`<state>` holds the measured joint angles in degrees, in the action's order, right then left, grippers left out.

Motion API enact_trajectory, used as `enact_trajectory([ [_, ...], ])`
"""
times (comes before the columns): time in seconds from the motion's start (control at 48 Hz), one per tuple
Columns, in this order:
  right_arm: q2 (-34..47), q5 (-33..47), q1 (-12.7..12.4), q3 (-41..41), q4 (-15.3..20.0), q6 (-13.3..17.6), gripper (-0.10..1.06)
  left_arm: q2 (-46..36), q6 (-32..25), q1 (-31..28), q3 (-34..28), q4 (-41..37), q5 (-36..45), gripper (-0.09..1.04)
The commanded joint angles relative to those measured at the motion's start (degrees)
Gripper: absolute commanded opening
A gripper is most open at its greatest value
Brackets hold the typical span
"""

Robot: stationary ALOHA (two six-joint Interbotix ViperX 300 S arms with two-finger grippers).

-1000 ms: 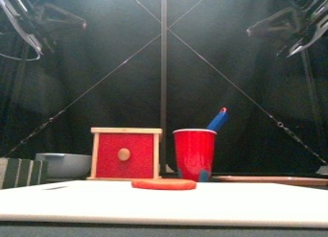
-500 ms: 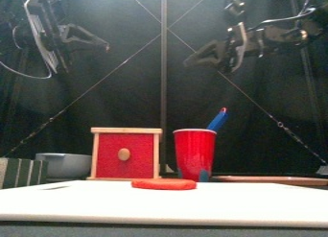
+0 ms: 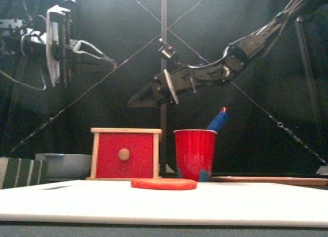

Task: Get the cutter from the drawer then cut the dough then place the extra dough in the bowl
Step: Open the drawer

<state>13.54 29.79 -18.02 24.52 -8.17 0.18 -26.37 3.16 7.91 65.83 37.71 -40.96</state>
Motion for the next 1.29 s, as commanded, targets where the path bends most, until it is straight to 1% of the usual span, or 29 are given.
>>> enact_trajectory([
  [0.021, 2.3, -0.1, -0.6, -4.7, 0.0, 0.2, 0.03, 1.2, 0.7, 0.2, -1.1, 3.7, -0.5, 0.00],
  [0.167, 5.0, -0.5, -0.9, -6.5, 0.0, 0.3, 0.03, 4.8, 2.3, 0.2, -1.0, 5.6, -0.5, 0.00],
  [0.396, 6.9, -1.8, -0.8, -6.8, -0.1, 0.2, 0.03, 11.4, 6.1, 0.2, -2.6, 6.9, -0.5, 0.01],
  [0.5, 7.4, -3.1, -0.6, -6.7, -0.2, 0.2, 0.03, 14.2, 8.2, 0.1, -3.6, 7.6, -0.4, 0.05],
  [0.542, 7.5, -3.6, -0.6, -6.7, -0.2, 0.2, 0.03, 15.4, 9.2, 0.2, -4.0, 7.9, -0.4, 0.08],
  [0.625, 7.6, -4.4, -0.4, -6.8, -0.2, -0.1, 0.03, 17.7, 11.8, 0.1, -5.1, 8.2, -0.3, 0.18],
  [0.75, 7.6, -5.4, -0.4, -6.8, -0.2, -0.4, 0.03, 19.8, 16.3, 0.2, -6.2, 8.2, -0.1, 0.34],
  [0.917, 7.5, -5.6, -0.4, -6.9, -0.2, -0.4, 0.03, 20.7, 23.8, 0.2, -6.2, 8.6, 0.1, 0.59],
  [0.958, 7.5, -5.6, -0.4, -6.9, -0.3, -0.4, 0.03, 20.7, 26.5, 0.2, -6.1, 8.8, 0.4, 0.67],
  [1.042, 7.5, -5.6, -0.2, -7.0, -0.2, -0.4, 0.03, 21.0, 30.4, 0.2, -6.1, 9.4, 1.1, 0.76],
  [1.146, 7.5, -5.6, -0.1, -7.1, -0.3, -0.4, 0.03, 22.0, 34.9, -0.1, -6.1, 10.0, 1.5, 0.84],
  [1.292, 7.5, -5.6, 0.0, -7.1, -0.2, -0.4, 0.03, 24.2, 41.4, -0.4, -6.6, 11.8, 1.5, 0.85],
])
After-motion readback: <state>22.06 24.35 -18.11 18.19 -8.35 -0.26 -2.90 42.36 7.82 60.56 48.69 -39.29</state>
